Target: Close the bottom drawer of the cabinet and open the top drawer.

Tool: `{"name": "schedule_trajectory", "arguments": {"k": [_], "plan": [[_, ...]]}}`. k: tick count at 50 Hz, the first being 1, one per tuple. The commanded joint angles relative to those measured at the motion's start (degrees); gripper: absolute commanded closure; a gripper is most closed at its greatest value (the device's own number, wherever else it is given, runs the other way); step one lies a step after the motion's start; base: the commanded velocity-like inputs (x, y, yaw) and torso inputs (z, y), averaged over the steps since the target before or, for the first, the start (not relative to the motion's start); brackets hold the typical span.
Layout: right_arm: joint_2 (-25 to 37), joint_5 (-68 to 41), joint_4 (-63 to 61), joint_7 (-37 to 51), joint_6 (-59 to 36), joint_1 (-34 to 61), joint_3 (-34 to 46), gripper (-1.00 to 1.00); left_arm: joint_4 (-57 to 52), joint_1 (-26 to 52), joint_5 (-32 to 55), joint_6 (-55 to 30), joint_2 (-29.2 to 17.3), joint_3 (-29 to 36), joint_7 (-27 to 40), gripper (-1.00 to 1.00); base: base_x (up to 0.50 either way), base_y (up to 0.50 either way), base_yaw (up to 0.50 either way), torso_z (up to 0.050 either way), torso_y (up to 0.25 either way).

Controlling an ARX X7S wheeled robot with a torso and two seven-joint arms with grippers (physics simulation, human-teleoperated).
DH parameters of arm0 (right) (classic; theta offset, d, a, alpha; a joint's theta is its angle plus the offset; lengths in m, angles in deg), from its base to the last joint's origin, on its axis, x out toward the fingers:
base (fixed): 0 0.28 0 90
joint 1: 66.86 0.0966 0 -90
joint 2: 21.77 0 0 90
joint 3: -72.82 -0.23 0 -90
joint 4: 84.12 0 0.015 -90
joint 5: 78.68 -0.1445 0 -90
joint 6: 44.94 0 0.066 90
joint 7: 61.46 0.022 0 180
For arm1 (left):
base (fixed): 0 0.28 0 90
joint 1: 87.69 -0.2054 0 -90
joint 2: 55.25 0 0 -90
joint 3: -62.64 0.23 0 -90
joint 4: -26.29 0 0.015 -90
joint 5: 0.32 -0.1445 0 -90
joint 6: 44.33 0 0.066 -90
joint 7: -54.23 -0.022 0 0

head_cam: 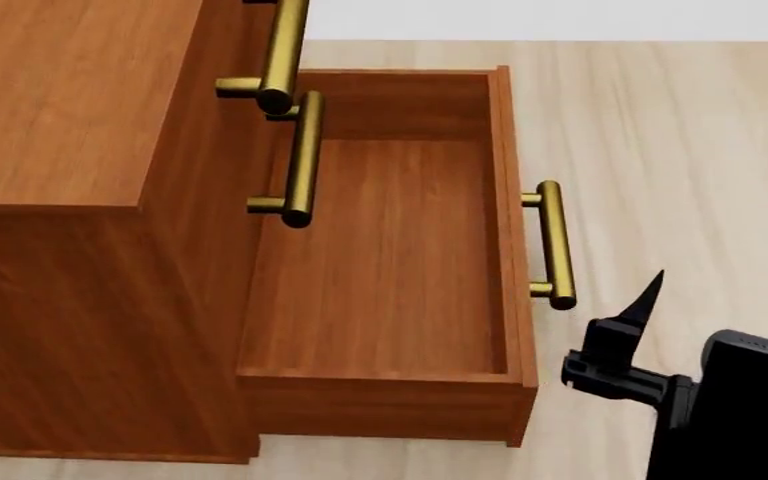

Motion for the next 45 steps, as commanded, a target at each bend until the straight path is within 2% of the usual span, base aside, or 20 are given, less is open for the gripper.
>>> {"name": "schedule_trajectory", "arguments": {"k": [1, 23, 35, 45], "plan": [[-0.5, 0.8, 7.6, -0.5, 1.5, 3.0, 0.5, -1.00, 0.2, -0.1, 0.2, 0.5, -0.3, 0.1, 0.2, -1.00, 0.00, 0.00, 0.00, 0.000, 0.000], [-2.6, 4.9, 31.3, -2.5, 9.1, 12.1, 3.9, -1.00, 0.4, 0.9, 1.6, 0.7, -1.1, -0.3, 1.0, -1.00, 0.00, 0.00, 0.00, 0.000, 0.000], [-3.6, 5.3, 37.3, -3.1, 11.5, 13.8, 4.6, -1.00, 0.5, 1.0, 1.8, 1.2, -1.4, -0.2, 1.2, -1.00, 0.00, 0.00, 0.00, 0.000, 0.000], [-4.6, 4.4, 41.4, -6.9, 10.7, 15.4, 6.5, -1.00, 0.6, 0.3, 1.6, 2.1, -1.6, -0.2, 1.2, -1.00, 0.00, 0.00, 0.00, 0.000, 0.000]]}}
